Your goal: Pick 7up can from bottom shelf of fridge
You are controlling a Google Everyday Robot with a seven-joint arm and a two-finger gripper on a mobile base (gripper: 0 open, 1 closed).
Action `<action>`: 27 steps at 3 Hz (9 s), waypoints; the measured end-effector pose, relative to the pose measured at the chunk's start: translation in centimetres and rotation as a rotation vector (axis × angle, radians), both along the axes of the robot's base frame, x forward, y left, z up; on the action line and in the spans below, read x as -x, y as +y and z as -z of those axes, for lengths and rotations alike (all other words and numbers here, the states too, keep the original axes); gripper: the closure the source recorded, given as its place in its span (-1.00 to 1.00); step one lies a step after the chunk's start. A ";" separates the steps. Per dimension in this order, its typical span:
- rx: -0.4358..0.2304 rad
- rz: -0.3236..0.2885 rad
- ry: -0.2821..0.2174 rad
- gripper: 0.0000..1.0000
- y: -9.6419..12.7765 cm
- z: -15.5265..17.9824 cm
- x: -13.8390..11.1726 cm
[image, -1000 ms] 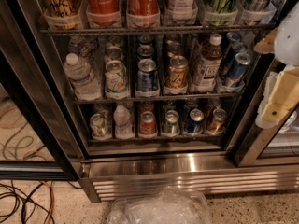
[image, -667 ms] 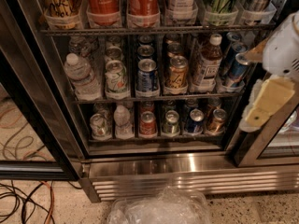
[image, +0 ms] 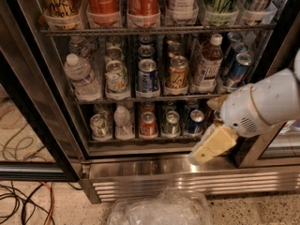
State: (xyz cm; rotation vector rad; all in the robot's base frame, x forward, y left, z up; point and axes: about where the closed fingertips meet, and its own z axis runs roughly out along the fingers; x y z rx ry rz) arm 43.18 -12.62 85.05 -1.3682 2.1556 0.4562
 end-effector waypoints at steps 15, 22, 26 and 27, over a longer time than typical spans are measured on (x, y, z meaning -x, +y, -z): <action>-0.745 0.170 -0.235 -1.00 32.4 12.8 7.0; -0.674 0.664 -0.495 -1.00 27.0 17.0 1.9; -0.547 0.845 -0.659 -1.00 24.1 18.0 -9.4; -0.542 0.940 -0.709 -1.00 24.9 18.8 -11.1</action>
Offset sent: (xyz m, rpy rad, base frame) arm 0.0073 0.0172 0.0051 0.0828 -0.0249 -0.0457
